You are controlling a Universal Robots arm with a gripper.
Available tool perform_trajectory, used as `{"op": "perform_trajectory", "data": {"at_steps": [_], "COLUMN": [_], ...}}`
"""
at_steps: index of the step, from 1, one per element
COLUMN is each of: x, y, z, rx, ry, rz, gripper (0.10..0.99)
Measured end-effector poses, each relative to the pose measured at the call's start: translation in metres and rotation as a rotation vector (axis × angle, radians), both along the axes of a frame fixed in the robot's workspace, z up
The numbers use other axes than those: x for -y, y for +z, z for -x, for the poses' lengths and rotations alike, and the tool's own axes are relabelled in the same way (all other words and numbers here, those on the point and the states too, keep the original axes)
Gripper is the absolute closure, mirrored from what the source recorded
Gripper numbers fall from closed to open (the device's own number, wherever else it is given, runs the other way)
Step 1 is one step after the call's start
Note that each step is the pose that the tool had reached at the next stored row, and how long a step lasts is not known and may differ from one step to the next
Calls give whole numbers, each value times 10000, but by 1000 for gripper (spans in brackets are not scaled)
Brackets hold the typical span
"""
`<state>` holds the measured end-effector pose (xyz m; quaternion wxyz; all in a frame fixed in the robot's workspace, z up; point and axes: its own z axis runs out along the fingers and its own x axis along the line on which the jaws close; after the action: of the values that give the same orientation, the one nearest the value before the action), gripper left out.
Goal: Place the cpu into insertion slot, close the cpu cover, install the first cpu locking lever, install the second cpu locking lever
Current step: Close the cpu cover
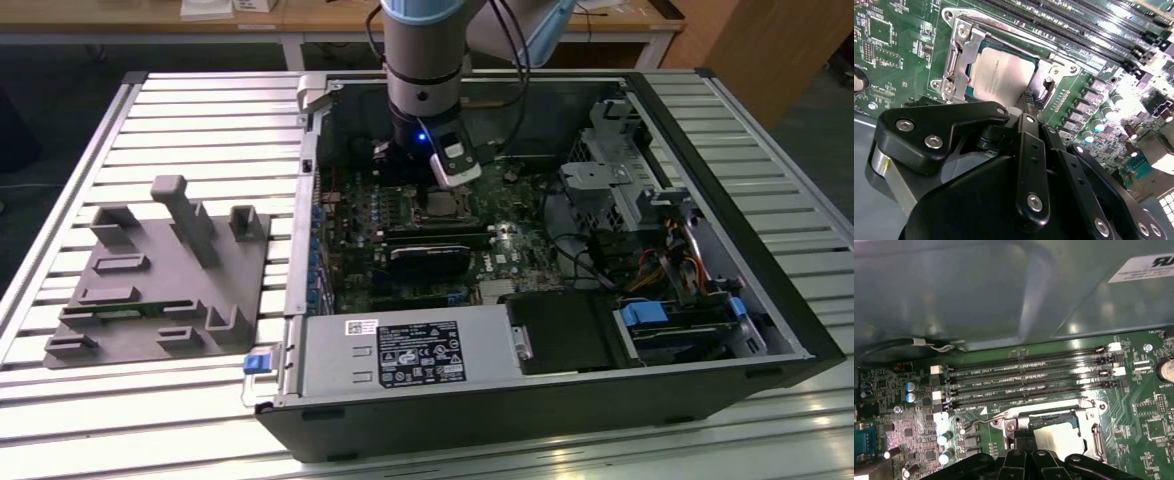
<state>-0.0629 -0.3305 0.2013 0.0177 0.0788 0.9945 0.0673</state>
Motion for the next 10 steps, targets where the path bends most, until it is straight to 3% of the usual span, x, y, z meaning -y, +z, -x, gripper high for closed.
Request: {"op": "perform_trajectory", "data": {"at_steps": [4,10], "x": [41,46], "y": [-7,-13], "z": [0,-9], "rx": [-1,-1], "ry": [0,0], "rz": [-54,-52], "gripper": [980,980]}}
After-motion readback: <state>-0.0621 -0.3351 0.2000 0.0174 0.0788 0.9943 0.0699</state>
